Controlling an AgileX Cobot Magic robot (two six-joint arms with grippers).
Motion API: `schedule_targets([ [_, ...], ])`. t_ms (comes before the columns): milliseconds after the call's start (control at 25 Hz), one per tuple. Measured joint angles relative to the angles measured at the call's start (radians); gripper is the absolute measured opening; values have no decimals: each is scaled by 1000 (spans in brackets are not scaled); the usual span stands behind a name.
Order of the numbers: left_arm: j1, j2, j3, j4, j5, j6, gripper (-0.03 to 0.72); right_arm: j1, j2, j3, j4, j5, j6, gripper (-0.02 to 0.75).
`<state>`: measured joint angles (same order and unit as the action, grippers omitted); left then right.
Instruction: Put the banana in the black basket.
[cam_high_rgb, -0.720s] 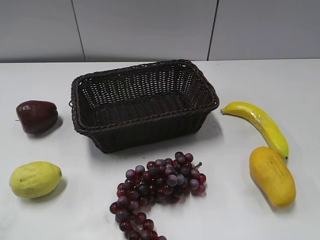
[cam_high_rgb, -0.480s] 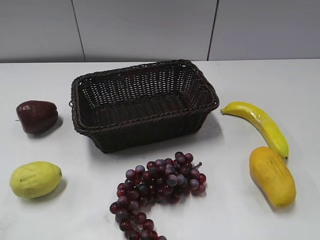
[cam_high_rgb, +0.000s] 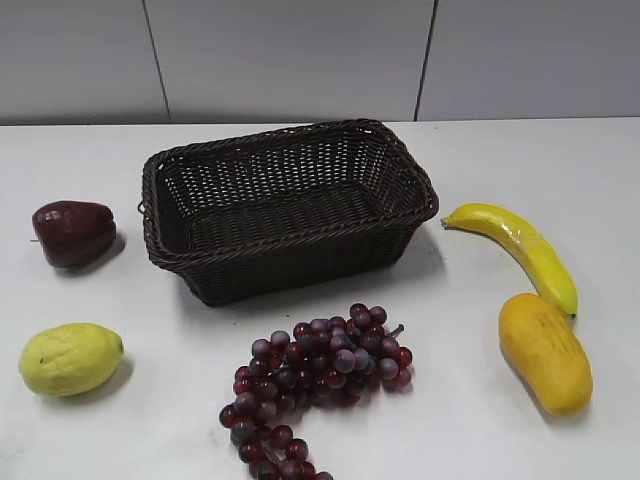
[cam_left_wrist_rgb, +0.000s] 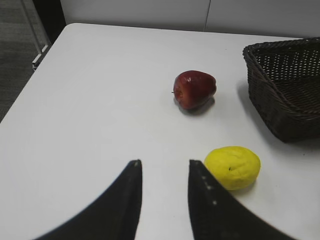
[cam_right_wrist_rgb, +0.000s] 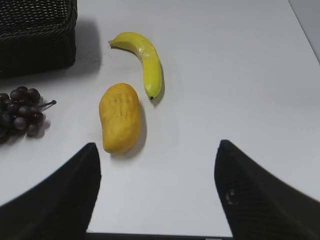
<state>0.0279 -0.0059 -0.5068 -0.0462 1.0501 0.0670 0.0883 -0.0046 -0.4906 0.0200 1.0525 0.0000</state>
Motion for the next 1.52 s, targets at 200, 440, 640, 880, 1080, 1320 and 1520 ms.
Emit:
schedule_targets([
  [200, 0, 0, 0, 0, 0, -2, 235, 0, 0, 0, 0, 0, 0, 570],
  [440, 0, 0, 0, 0, 0, 0, 235, 0, 0, 0, 0, -1, 0, 570],
  [640, 0, 0, 0, 0, 0, -1, 235, 0, 5, -21, 0, -104, 39, 583],
  [880, 0, 0, 0, 0, 0, 0, 235, 0, 155, -28, -10, -363, 44, 657],
  [1080, 0, 0, 0, 0, 0, -1, 235, 0, 376, -28, -12, -601, 44, 659],
  [1320, 0, 0, 0, 0, 0, 0, 235, 0, 671, -60, -11, -842, 44, 661],
  [1520, 0, 0, 0, 0, 0, 0, 235, 0, 938, -211, -11, -794, 18, 661],
])
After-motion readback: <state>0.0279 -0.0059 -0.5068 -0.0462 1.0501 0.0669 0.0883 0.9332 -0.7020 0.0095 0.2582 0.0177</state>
